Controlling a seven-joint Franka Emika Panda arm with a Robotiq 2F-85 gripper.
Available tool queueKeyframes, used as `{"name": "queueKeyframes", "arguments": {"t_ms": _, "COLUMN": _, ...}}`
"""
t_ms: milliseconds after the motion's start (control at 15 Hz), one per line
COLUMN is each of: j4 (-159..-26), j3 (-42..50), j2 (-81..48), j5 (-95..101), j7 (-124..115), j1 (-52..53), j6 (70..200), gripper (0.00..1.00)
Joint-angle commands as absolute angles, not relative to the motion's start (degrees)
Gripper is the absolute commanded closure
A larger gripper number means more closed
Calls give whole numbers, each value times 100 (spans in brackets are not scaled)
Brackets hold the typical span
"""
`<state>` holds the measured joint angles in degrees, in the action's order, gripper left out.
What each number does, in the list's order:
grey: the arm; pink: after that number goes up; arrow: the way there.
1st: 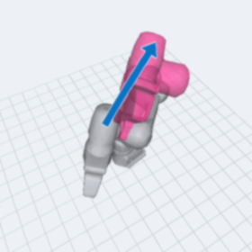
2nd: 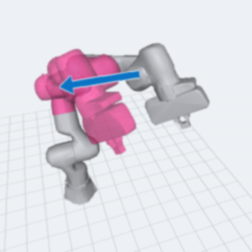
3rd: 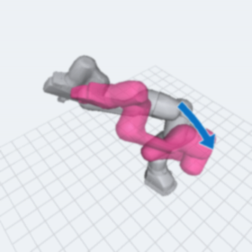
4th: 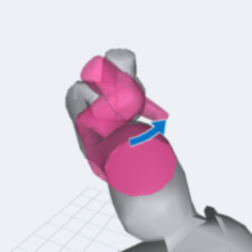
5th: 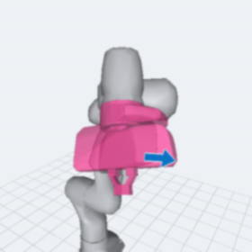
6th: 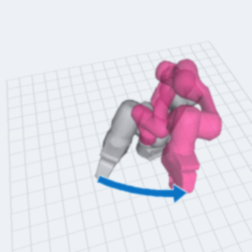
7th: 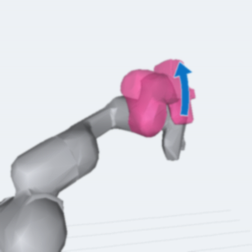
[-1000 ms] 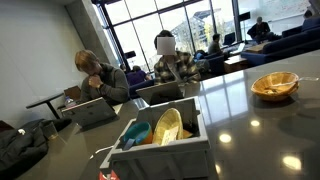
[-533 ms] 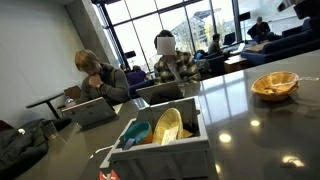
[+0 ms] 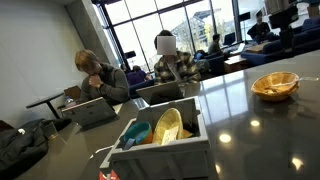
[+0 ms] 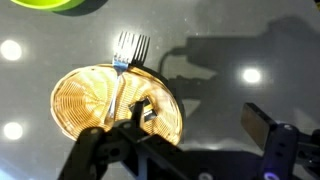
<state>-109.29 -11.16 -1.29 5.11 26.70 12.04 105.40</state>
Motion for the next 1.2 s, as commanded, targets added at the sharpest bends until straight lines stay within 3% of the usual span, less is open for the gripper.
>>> {"name": "queueKeyframes", "arguments": {"t_ms": 0, "j4": -10554, "j3": -1042, "j2": -591, "j5": 330, "j7": 3061, "j1": 1056, "j6": 10895, "gripper": 0}}
{"name": "queueKeyframes", "arguments": {"t_ms": 1133, "j4": -10117, "j3": -1090, "j2": -1665, "j5": 480, "j7": 2581, "j1": 957, "j6": 10652, "gripper": 0}}
